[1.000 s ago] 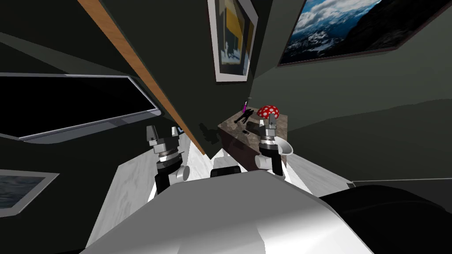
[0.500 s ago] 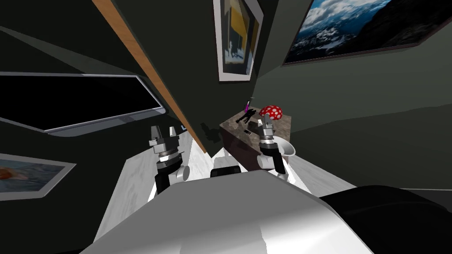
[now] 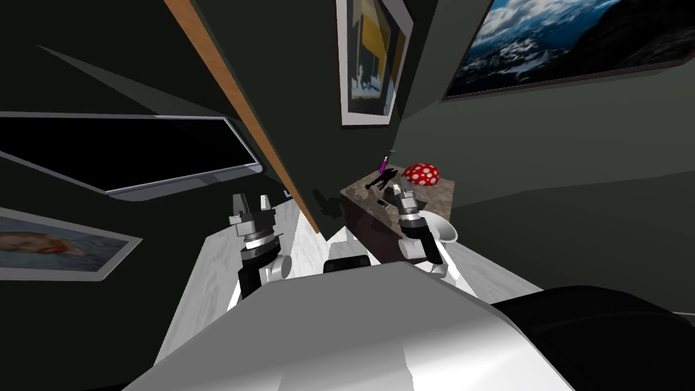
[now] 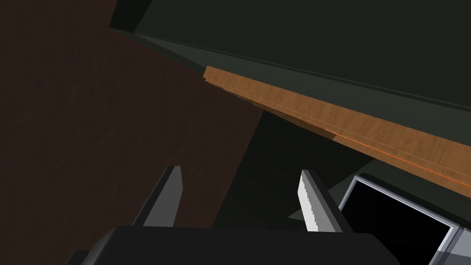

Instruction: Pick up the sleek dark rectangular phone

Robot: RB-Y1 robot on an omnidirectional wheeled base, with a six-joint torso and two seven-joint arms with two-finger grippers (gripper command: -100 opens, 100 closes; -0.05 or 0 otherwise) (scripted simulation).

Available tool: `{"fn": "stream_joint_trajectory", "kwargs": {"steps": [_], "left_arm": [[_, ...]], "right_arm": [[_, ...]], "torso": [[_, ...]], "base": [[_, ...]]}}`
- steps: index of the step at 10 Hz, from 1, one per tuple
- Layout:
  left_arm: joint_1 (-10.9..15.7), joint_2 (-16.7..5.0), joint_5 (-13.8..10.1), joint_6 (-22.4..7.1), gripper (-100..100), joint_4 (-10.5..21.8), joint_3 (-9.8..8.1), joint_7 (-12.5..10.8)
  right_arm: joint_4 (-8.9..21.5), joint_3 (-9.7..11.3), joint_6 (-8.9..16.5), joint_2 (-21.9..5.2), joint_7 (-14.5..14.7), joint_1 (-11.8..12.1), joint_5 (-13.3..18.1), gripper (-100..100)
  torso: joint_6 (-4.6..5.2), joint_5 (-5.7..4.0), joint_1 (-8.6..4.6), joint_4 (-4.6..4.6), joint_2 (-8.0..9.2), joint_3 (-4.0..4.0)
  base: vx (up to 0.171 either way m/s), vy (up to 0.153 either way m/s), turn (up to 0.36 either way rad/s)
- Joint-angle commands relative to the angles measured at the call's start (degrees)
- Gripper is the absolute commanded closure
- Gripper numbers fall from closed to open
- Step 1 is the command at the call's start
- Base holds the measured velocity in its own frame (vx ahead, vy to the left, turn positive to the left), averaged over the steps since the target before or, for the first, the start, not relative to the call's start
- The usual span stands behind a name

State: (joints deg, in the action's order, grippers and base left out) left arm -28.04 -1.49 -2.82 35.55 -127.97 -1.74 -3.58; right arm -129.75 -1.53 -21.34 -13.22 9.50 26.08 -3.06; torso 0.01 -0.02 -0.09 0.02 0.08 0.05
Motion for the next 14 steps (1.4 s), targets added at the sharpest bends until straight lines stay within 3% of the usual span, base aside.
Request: {"fn": "stream_joint_trajectory", "kwargs": {"steps": [1, 14], "left_arm": [[0.0, 0.0, 0.0, 0.0, 0, 0.0, 0.0, 0.0], [0.0, 0.0, 0.0, 0.0, 0, 0.0, 0.0, 0.0]], "right_arm": [[0.7, 0.1, 0.5, -2.9, 0.7, -0.3, -0.5, -100], [7.0, 1.3, 3.2, -23.1, 4.5, -0.2, -1.8, -100]], "torso": [[0.0, 0.0, 0.0, 0.0, 0.0, 0.0], [0.02, 0.01, 0.03, -0.04, -0.16, -0.09]], "base": [[-0.019, -0.011, 0.096], [0.002, -0.011, 0.089]]}}
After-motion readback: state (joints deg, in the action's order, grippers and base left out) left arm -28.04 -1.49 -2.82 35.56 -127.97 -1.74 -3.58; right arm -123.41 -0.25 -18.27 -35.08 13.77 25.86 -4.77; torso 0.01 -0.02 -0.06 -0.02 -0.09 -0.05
